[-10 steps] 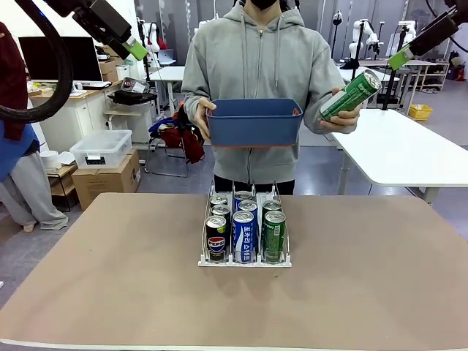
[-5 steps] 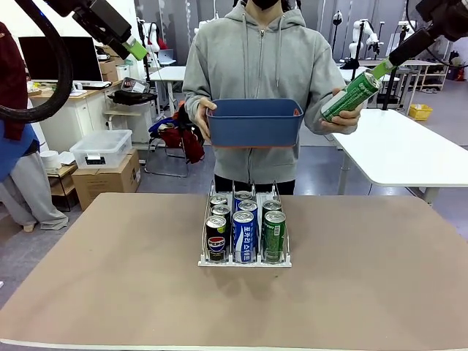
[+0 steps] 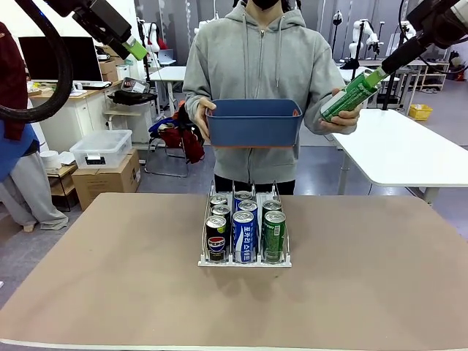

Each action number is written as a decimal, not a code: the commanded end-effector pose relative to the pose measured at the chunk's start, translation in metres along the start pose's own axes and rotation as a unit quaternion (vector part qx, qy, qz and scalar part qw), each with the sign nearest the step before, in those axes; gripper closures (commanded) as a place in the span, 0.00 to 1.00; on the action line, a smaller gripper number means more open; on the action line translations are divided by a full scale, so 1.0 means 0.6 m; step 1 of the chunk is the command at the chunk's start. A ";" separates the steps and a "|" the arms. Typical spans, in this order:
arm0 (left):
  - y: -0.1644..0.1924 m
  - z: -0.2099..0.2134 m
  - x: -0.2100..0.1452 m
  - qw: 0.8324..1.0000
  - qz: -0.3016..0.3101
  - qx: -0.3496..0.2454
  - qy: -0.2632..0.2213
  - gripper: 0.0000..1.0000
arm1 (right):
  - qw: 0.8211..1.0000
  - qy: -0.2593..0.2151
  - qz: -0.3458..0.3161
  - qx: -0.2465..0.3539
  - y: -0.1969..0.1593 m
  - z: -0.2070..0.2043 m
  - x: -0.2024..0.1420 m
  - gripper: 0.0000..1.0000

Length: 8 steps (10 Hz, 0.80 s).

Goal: Fill the beverage cans into the dispenser.
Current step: Pick up the Sprite handed by the human.

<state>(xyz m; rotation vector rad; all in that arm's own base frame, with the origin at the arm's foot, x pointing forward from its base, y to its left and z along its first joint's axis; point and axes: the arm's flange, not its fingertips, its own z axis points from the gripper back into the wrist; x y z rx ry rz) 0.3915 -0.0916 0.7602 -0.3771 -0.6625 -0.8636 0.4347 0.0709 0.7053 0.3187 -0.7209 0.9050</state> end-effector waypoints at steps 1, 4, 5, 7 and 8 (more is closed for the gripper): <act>0.001 0.001 -0.002 1.000 0.001 -0.001 0.000 0.00 | 1.000 -0.002 -0.004 0.008 -0.006 -0.007 0.008 0.00; 0.001 0.001 -0.002 1.000 0.001 -0.001 0.000 0.00 | 1.000 -0.005 -0.003 0.026 -0.012 -0.035 0.015 0.00; 0.001 0.001 -0.002 1.000 0.001 -0.001 0.000 0.00 | 0.999 -0.005 -0.001 0.034 -0.017 -0.038 0.015 0.00; 0.001 0.001 -0.002 1.000 0.001 -0.001 0.000 0.00 | 0.999 -0.004 -0.009 0.040 -0.019 -0.052 0.017 0.00; 0.001 0.001 -0.002 1.000 0.001 -0.001 0.000 0.00 | 0.999 0.001 -0.009 0.046 -0.023 -0.056 0.016 0.00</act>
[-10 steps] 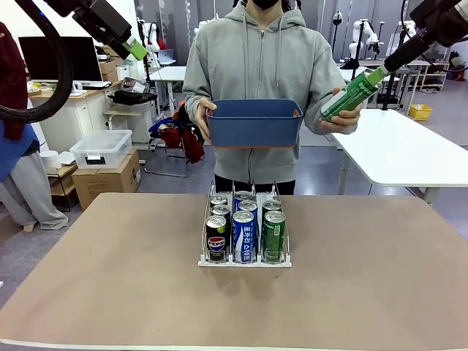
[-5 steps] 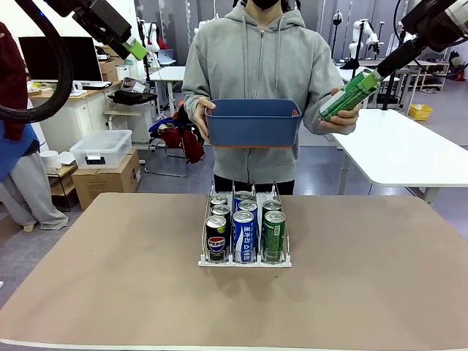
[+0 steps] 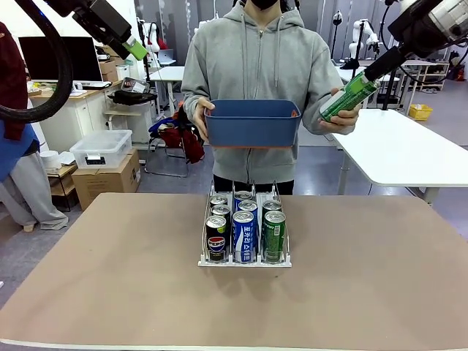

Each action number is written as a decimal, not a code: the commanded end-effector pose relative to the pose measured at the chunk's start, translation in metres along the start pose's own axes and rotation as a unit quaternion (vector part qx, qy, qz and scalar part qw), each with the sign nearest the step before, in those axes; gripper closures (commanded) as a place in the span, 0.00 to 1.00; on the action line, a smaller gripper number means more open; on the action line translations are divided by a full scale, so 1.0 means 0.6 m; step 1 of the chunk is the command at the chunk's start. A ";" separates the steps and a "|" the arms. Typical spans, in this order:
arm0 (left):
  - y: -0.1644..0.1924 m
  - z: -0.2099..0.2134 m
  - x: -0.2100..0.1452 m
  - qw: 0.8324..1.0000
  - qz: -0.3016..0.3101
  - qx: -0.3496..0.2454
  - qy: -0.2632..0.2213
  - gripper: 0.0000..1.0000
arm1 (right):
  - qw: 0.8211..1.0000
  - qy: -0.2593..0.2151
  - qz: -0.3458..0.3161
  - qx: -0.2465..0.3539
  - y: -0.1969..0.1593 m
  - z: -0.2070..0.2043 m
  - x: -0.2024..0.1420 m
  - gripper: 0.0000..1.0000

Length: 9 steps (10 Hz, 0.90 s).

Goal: Fill the beverage cans into the dispenser.
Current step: Pick up the Sprite handed by the human.

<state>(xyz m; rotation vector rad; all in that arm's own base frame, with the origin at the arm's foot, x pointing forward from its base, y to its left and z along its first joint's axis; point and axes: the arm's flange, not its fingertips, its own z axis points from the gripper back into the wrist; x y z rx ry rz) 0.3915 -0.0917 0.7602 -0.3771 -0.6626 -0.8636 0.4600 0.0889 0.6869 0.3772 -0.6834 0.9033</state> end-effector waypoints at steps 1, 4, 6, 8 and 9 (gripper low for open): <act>0.001 0.001 -0.002 1.000 0.001 -0.001 0.000 0.00 | 1.000 0.002 0.002 0.017 -0.007 -0.004 0.001 0.00; 0.001 0.001 -0.002 1.000 0.001 -0.001 0.000 0.00 | 1.000 0.008 -0.001 0.018 -0.009 -0.014 0.000 0.00; 0.001 0.001 -0.002 1.000 0.001 -0.001 0.000 0.00 | 1.000 0.010 -0.002 0.005 -0.003 -0.016 -0.002 0.00; 0.001 0.001 -0.002 1.000 0.001 -0.001 0.000 0.00 | 1.000 0.010 -0.002 0.005 -0.003 -0.016 -0.002 0.00; 0.001 0.001 -0.002 1.000 0.001 -0.001 0.000 0.00 | 1.000 0.012 -0.002 0.003 -0.003 -0.017 -0.001 0.17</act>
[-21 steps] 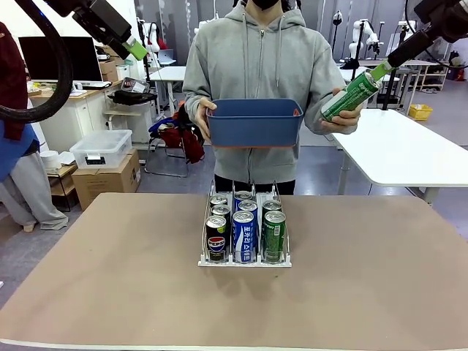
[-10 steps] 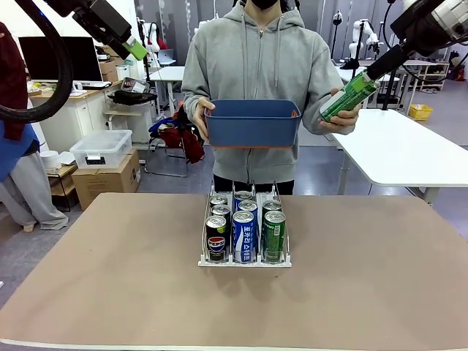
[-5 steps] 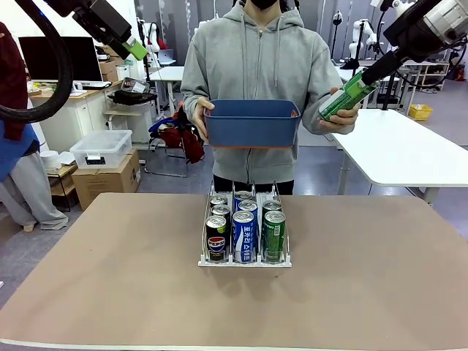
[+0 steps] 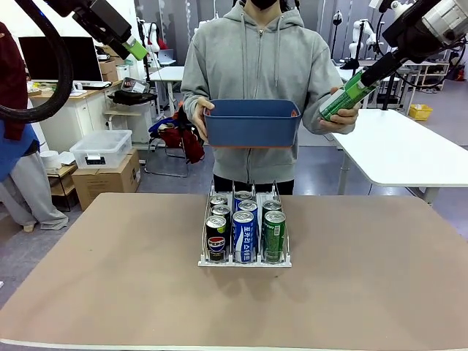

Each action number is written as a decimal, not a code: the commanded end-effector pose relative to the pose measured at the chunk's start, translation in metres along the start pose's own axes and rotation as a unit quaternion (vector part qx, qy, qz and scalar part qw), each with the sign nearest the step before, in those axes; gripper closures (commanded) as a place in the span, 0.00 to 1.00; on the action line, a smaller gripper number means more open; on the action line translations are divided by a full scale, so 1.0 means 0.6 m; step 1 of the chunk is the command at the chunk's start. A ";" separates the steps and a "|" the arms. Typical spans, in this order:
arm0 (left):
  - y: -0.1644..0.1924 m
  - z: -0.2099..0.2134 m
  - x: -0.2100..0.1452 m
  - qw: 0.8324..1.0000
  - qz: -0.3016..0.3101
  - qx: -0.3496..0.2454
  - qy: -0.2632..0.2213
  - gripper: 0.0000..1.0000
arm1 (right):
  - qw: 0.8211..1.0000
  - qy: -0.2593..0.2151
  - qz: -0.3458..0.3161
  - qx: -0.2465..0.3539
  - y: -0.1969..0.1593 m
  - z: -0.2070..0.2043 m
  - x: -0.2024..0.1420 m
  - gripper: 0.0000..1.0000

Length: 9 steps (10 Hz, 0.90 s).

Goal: Fill the beverage cans into the dispenser.
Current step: Pick up the Sprite handed by the human.

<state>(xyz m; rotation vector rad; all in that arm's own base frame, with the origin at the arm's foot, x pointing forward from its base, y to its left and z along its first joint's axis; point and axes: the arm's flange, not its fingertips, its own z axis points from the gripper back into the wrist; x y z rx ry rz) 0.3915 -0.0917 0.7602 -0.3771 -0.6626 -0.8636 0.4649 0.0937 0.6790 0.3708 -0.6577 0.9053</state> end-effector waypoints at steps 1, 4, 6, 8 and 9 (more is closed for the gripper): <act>0.001 0.001 -0.002 1.000 0.001 -0.001 0.000 0.00 | 1.000 0.006 -0.014 -0.003 -0.002 0.001 -0.005 0.60; 0.001 0.001 -0.002 1.000 0.001 -0.001 0.000 0.00 | 1.000 0.008 -0.016 -0.002 -0.002 -0.001 -0.006 1.00; 0.001 0.001 -0.002 1.000 0.001 -0.001 0.000 0.00 | 1.000 0.000 -0.023 -0.001 -0.003 -0.001 -0.005 0.96; 0.001 0.001 -0.002 1.000 0.001 -0.001 0.000 0.00 | 1.000 -0.005 -0.014 0.003 -0.005 0.002 -0.010 1.00; 0.001 0.001 -0.002 1.000 0.001 -0.001 0.000 0.00 | 1.000 -0.006 -0.004 0.004 -0.001 0.002 -0.013 1.00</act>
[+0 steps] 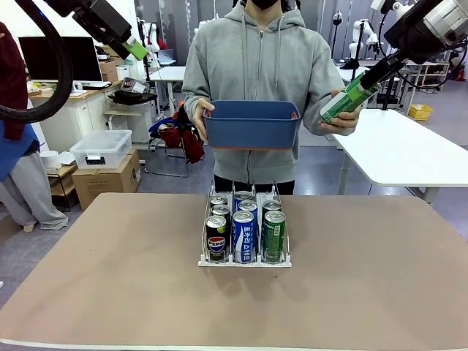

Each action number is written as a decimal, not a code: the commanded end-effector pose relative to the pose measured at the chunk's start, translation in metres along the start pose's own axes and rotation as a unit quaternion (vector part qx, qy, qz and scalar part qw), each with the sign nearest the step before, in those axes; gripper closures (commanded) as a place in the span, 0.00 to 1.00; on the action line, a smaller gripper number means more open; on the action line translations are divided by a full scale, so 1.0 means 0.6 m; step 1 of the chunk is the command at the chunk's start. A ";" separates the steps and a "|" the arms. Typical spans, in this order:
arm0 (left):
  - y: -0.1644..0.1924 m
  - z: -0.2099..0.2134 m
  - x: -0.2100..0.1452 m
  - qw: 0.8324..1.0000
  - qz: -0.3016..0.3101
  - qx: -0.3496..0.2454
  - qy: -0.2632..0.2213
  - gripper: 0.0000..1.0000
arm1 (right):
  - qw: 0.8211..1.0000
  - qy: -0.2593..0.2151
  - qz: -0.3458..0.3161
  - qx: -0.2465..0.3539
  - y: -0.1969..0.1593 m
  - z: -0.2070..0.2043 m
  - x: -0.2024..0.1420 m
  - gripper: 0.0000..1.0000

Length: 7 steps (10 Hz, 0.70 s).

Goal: Fill the beverage cans into the dispenser.
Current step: Pick up the Sprite handed by the human, then place the picked Sprite in the line of the Automatic Can Dispenser with the same cans.

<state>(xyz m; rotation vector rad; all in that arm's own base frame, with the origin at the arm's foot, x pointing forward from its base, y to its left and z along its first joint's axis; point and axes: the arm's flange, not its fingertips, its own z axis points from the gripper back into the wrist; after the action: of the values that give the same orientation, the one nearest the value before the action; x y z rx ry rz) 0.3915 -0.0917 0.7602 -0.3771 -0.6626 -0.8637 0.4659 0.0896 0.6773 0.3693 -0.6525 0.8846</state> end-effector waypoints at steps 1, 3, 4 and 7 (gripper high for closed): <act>0.001 0.001 -0.002 1.000 0.001 -0.001 0.000 0.00 | 1.000 -0.006 0.017 0.017 0.004 0.003 -0.010 1.00; 0.001 0.001 -0.002 1.000 0.001 -0.001 0.000 0.00 | 1.000 -0.012 -0.021 0.003 0.003 0.002 -0.005 1.00; 0.001 0.001 -0.002 1.000 0.001 -0.001 0.000 0.00 | 1.000 0.001 0.009 0.001 0.001 0.000 -0.001 1.00; 0.001 0.001 -0.002 1.000 0.001 -0.001 0.000 0.00 | 1.000 0.001 0.009 0.001 0.001 0.000 -0.001 1.00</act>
<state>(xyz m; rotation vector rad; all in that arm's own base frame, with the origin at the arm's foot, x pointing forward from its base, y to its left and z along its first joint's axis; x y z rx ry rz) 0.3915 -0.0917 0.7602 -0.3771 -0.6626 -0.8636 0.4654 0.0896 0.6771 0.3674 -0.6527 0.8944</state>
